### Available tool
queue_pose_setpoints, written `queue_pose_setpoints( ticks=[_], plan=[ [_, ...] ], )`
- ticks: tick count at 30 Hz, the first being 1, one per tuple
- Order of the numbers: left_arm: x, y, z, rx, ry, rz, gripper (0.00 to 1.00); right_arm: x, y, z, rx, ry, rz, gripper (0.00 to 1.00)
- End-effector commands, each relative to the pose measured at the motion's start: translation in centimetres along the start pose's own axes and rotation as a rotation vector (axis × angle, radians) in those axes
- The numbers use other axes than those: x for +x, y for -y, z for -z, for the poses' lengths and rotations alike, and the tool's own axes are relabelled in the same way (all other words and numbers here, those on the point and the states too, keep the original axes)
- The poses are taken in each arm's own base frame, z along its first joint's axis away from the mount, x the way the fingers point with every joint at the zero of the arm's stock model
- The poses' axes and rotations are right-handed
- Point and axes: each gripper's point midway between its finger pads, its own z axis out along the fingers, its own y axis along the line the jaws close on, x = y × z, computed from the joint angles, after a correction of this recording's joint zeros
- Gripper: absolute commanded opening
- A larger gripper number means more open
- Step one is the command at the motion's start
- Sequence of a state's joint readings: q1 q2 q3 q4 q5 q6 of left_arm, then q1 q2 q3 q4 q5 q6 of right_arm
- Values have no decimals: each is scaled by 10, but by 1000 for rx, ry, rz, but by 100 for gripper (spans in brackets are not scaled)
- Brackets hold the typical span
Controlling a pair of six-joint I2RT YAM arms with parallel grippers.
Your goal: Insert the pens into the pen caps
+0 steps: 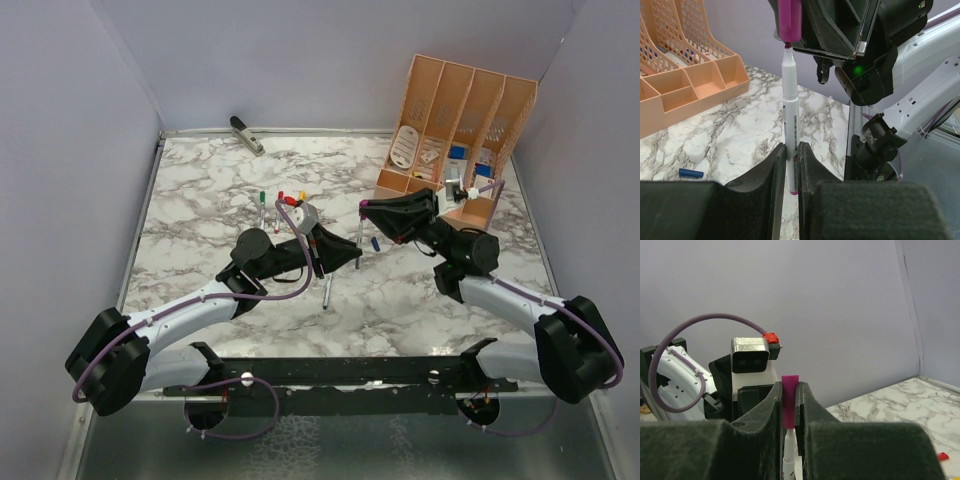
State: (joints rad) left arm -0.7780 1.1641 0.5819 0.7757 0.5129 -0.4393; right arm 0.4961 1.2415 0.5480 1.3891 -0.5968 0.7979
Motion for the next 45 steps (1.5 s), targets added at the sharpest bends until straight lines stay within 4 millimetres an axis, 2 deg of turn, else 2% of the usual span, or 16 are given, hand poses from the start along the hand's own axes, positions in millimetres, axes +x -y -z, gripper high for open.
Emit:
queue_pose_setpoints(
  ticks=[1,21,36,45],
  plan=[
    [-9,7,-2,36,16,-20,0,-4,-5,-2,-32,24,4,2],
    [-16,-6,-4,-37,49,-18,0,13,-12,2,-42,-20,-56,2],
    [-30,-2,2,-48,93,-56,0,26,-8,7,-21,-47,-65,2],
    [-50,0,6,-68,147,-92,0,42,-5,14,2,-106,-74,2]
  ],
)
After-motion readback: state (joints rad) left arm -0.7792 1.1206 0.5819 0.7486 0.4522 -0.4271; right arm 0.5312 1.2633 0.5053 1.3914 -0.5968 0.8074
